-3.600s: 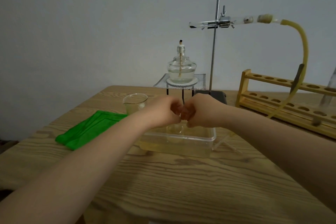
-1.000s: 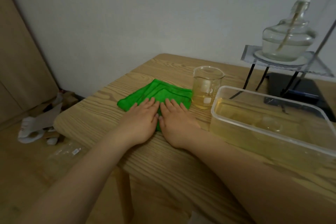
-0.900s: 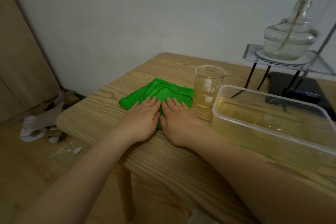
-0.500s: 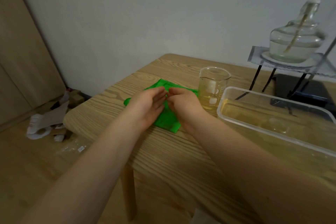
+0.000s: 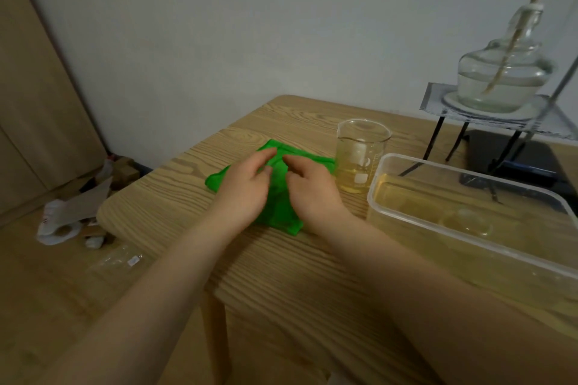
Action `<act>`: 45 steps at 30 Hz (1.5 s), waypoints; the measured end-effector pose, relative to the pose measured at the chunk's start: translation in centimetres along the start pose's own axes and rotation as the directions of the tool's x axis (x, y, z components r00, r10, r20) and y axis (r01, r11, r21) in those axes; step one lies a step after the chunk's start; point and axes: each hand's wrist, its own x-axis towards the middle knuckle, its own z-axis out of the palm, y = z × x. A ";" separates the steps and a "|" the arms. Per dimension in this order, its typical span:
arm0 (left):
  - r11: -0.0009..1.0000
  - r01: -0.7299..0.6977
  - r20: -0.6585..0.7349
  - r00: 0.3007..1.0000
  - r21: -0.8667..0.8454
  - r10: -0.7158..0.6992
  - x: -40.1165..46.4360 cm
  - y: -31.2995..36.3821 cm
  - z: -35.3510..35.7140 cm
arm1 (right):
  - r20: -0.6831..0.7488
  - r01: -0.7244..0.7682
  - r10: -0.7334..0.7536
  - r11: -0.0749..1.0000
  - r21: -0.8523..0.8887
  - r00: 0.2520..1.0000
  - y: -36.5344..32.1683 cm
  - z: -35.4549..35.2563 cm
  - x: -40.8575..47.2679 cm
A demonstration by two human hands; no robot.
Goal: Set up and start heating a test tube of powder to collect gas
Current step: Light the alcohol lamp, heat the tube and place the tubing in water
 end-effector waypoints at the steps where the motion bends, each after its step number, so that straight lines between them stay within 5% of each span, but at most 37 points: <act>1: 0.956 -0.148 0.063 0.989 0.252 0.137 0.0 -0.6 -0.2 | 0.044 0.108 -0.102 0.976 -0.189 0.994 0.2 0.1 -0.1; 4: 0.754 -0.264 0.307 0.948 0.602 0.087 -0.7 -2.1 -0.2 | 0.278 0.245 -0.105 0.805 -0.540 0.955 1.7 0.8 -0.2; 7: 0.653 -0.264 0.365 0.931 0.710 -0.022 -1.4 -2.6 0.1 | 0.364 0.299 -0.046 0.671 -0.678 0.930 2.5 0.9 -0.5; 13: 0.705 -0.248 0.395 0.917 0.664 -0.050 -0.8 -2.1 -0.5 | 0.377 0.281 -0.034 0.729 -0.624 0.926 1.8 0.3 -0.2; 15: 0.810 -0.222 0.367 0.930 0.543 0.009 -0.6 -1.5 -0.9 | 0.315 0.214 -0.069 0.865 -0.455 0.947 0.8 -0.2 -0.2; 18: 0.904 -0.205 0.242 0.963 0.375 0.118 -0.4 0.5 -1.3 | 0.169 -0.042 0.027 0.995 0.087 0.985 -1.3 -1.8 -0.6; 20: 0.981 -0.089 0.159 0.985 0.170 0.062 -0.3 2.3 -1.4 | 0.171 -0.186 0.124 0.887 0.422 0.977 -2.4 -3.0 -0.8; 22: 0.983 0.077 0.157 0.986 -0.165 -0.051 -0.6 4.3 -1.5 | 0.241 -0.311 0.198 0.669 0.675 0.950 -3.4 -4.2 -1.1; 24: 0.901 0.186 0.189 0.975 -0.391 -0.120 -1.0 6.0 -1.7 | 0.295 -0.371 0.227 0.506 0.779 0.928 -4.0 -5.9 -1.6; 27: 0.874 0.140 0.177 0.982 -0.466 -0.063 -1.6 8.1 -1.6 | 0.302 -0.359 0.196 0.449 0.818 0.933 -4.6 -8.9 -3.1; 37: 0.960 -0.165 0.276 0.934 -0.227 0.226 -2.9 14.4 3.4 | 0.095 -0.240 0.260 0.609 0.756 0.961 -1.9 -19.7 -7.1; 45: 0.925 -0.380 0.361 0.862 -0.005 0.356 -4.1 17.6 8.0 | -0.154 -0.259 0.360 0.856 0.447 0.920 1.7 -25.8 -10.0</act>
